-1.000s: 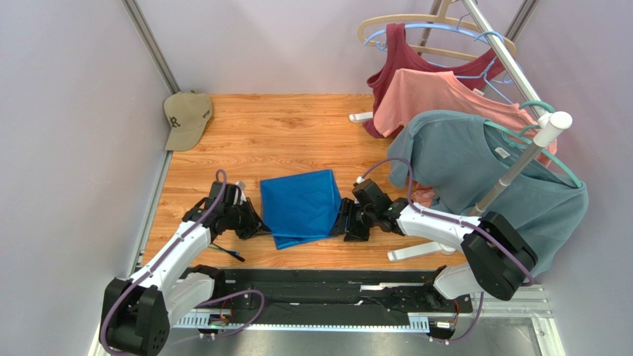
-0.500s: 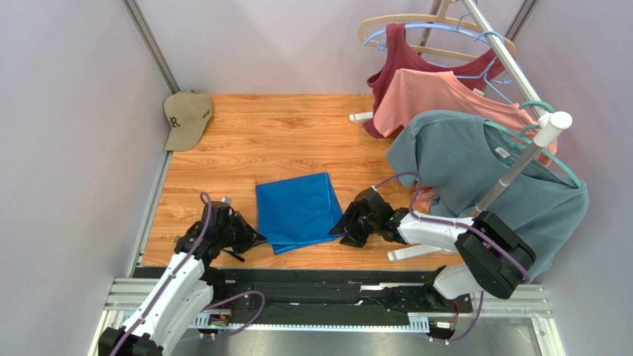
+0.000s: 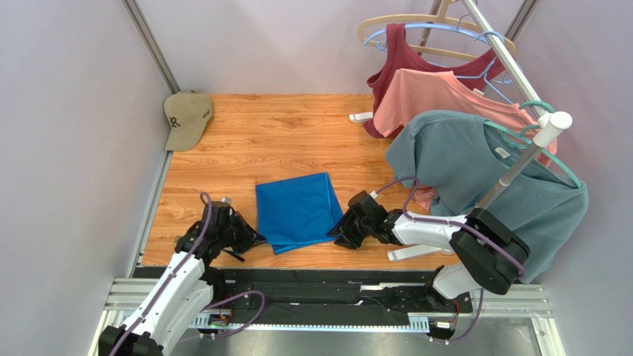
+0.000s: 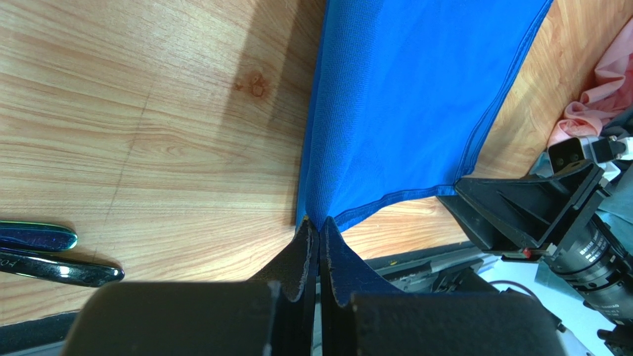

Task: Fold the napkin into a case and place the utensils inside
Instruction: Smooth out the square-folded napkin at the center of the board.

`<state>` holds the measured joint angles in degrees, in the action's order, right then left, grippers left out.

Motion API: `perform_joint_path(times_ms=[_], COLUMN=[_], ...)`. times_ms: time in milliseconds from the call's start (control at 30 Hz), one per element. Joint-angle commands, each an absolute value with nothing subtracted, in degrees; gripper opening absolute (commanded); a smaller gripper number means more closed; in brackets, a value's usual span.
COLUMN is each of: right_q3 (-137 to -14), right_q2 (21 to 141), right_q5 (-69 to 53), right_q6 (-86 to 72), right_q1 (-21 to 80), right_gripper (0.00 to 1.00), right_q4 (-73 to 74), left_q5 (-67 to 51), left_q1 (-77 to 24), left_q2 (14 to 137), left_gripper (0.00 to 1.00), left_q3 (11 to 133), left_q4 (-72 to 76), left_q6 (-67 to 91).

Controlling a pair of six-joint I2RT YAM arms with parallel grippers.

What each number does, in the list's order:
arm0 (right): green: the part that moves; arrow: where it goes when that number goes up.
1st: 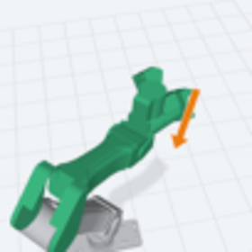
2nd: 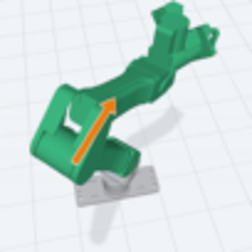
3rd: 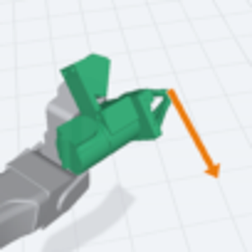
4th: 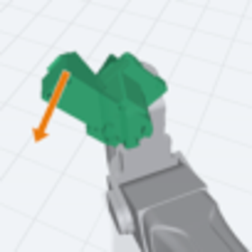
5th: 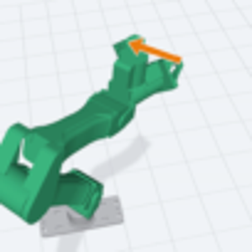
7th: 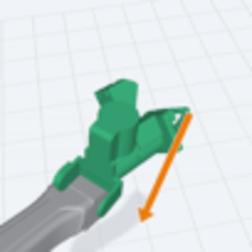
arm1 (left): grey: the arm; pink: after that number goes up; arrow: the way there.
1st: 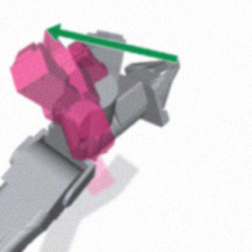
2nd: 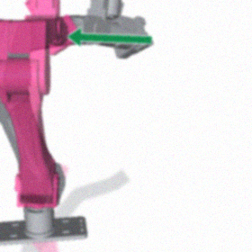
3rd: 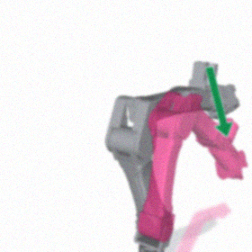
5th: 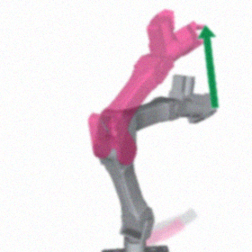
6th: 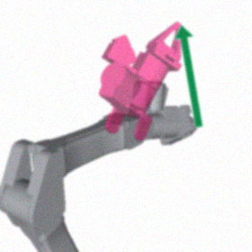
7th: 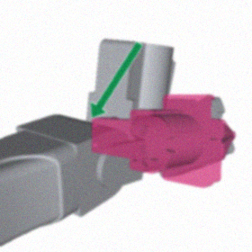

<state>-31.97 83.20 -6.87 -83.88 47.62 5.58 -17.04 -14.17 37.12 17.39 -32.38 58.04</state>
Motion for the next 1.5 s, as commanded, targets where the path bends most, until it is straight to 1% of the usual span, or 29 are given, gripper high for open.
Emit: perform_joint_path(times_ms=[0,133,267,300,433,500,533,633,733,933,1000,1100,1133,1167,1300,1333,1400,1433,1467], right_q3=[-32.3,-31.5,-31.2,-30.9,-29.9,-29.7,-30.0,-30.5,-30.6,-33.0,-33.4,-34.6,-34.8,-35.0,-36.9,-37.7,-43.2,-45.8,-49.1], right_q2=[86.0,86.3,87.6,87.9,89.5,89.5,89.1,86.3,82.6,76.7,76.2,75.8,75.5,75.0,74.0,74.2,76.2,77.6,79.3], right_q5=[-1.7,-0.1,-0.1,-0.1,-0.1,-0.1,-0.2,2.9,4.5,7.4,7.1,6.6,6.5,6.7,5.4,5.6,6.7,6.6,4.9], right_q6=[-87.1,-88.6,-89.3,-89.5,-89.6,-89.2,-88.4,-87.2,-86.1,-82.2,-80.8,-79.4,-78.9,-78.6,-72.1,-68.7,-61.6,-52.3,-48.6], right_q1=[48.3,48.3,48.3,48.3,48.3,48.5,48.6,49.1,49.1,49.3,49.2,49.2,49.2,49.1,47.2,46.4,43.3,42.1,38.4], right_gripper=[0.44,0.43,0.40,0.37,0.35,0.30,0.27,0.26,0.18,0.18,0.14,0.11,0.05,0.00,0.00,0.00,0.00,0.00,0.00], right_q4=[9.3,9.2,9.6,9.3,7.4,6.2,6.7,10.5,13.8,19.9,19.9,21.4,21.3,20.9,18.5,16.8,16.3,13.8,14.3], left_q5=[-17.5,-17.5,-17.5,-17.6,-17.5,-17.6,-17.5,-17.2,-17.0,-16.6,-16.7,-17.1,-17.3,-17.6,-17.8,-18.0,-18.9,-18.7,-18.3], left_q1=[-14.2,-14.2,-14.2,-14.2,-14.2,-14.2,-14.2,-14.2,-14.2,-14.2,-14.2,-14.2,-14.2,-14.2,-14.2,-14.2,-14.2,-14.2,-14.2], left_q2=[36.6,35.9,35.2,35.2,35.0,34.8,34.7,34.7,34.9,34.9,35.0,34.9,34.9,35.0,36.4,37.4,39.7,43.5,45.8], left_gripper=[0.00,0.00,0.00,0.00,0.00,0.00,0.00,0.00,0.00,0.00,0.00,0.00,0.00,0.00,0.00,0.00,0.00,0.00,0.00], left_q3=[17.8,17.4,17.3,17.3,17.3,17.5,17.6,17.9,17.8,18.5,18.9,19.8,19.9,20.4,24.1,24.9,28.0,31.5,33.6], left_q4=[-32.3,-32.4,-32.7,-32.7,-33.0,-33.1,-33.1,-33.5,-33.6,-33.7,-33.9,-33.9,-33.8,-33.6,-33.8,-32.0,-29.8,-27.4,-26.9], left_q6=[58.2,58.4,58.4,58.4,58.3,58.1,58.1,57.7,57.7,56.9,56.9,56.3,56.1,55.9,53.3,53.7,54.3,54.4,54.2])
